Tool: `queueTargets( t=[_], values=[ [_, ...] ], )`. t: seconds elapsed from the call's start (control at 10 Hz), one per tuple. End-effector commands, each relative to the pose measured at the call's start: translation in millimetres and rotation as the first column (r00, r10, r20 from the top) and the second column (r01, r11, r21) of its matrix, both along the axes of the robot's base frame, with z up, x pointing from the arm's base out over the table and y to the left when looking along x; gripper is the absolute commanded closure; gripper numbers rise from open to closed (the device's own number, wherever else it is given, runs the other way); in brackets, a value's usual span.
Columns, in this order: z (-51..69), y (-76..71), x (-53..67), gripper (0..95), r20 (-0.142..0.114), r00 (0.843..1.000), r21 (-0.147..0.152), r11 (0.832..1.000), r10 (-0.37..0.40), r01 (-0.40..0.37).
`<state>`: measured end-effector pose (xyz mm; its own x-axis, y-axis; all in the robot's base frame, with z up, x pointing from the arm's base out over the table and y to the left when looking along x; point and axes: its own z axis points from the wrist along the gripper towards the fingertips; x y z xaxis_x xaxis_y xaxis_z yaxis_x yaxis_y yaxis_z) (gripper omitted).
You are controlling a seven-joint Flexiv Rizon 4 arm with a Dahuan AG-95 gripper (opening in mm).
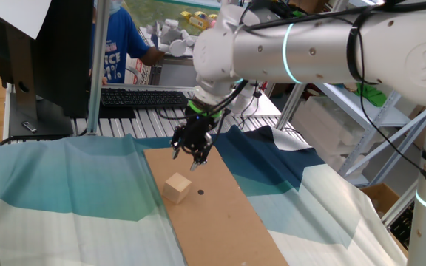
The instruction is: Grab the block and place it at the designated location
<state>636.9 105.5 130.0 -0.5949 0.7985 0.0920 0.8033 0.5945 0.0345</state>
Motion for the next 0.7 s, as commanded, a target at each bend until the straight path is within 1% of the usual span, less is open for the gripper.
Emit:
queueTargets(
  t=[0.1, 0.6, 0.7],
  values=[
    [-7.6, 0.9, -1.8, 38.0, 0.023, 1.000, 0.006, 1.000, -0.005, 0.005],
    [-29.0, 1.1, -4.2, 38.0, 0.058, 0.998, 0.012, 1.000, -0.009, 0.009],
    [-32.7, 0.8, -4.4, 38.0, 0.070, 0.997, 0.015, 1.000, -0.012, 0.011]
  ],
)
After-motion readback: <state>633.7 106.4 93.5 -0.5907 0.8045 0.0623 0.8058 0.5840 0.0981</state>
